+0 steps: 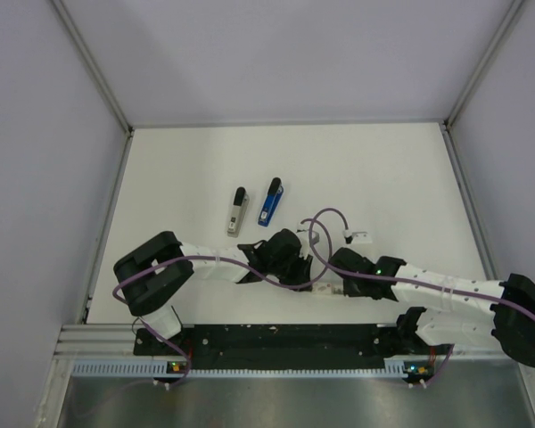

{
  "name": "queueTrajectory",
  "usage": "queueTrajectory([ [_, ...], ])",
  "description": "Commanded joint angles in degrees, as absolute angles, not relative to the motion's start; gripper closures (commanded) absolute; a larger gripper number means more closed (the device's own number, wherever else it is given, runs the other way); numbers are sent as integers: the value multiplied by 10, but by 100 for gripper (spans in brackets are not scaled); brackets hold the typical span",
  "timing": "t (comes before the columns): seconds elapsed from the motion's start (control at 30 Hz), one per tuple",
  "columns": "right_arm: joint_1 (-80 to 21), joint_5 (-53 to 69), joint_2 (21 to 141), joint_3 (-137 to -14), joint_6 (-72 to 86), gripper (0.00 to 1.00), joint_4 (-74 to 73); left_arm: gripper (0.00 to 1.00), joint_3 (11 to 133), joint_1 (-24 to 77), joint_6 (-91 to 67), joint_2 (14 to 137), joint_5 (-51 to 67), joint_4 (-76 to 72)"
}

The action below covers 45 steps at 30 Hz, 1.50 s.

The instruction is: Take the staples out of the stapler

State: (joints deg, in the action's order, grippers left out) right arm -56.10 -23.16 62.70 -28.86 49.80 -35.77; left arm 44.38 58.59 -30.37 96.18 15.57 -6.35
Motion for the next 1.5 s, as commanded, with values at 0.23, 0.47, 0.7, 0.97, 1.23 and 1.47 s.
queueTrajectory([
  [0.23, -570, -260, 639, -311, 505, 100, -370, 76, 462, 586, -308, 956, 152, -83],
  [0.47, -570, -277, 650, -330, 505, 100, -390, 76, 461, 586, -304, 950, 150, -82],
  [0.7, -570, -280, 666, -343, 506, 100, -394, 76, 459, 586, -301, 947, 149, -81],
  [0.97, -575, -282, 684, -356, 509, 100, -394, 76, 459, 585, -302, 948, 153, -88],
  [1.23, -581, -285, 700, -366, 518, 100, -394, 76, 455, 586, -302, 947, 156, -93],
  [1.47, -584, -283, 703, -367, 525, 100, -391, 76, 453, 586, -305, 948, 159, -96],
])
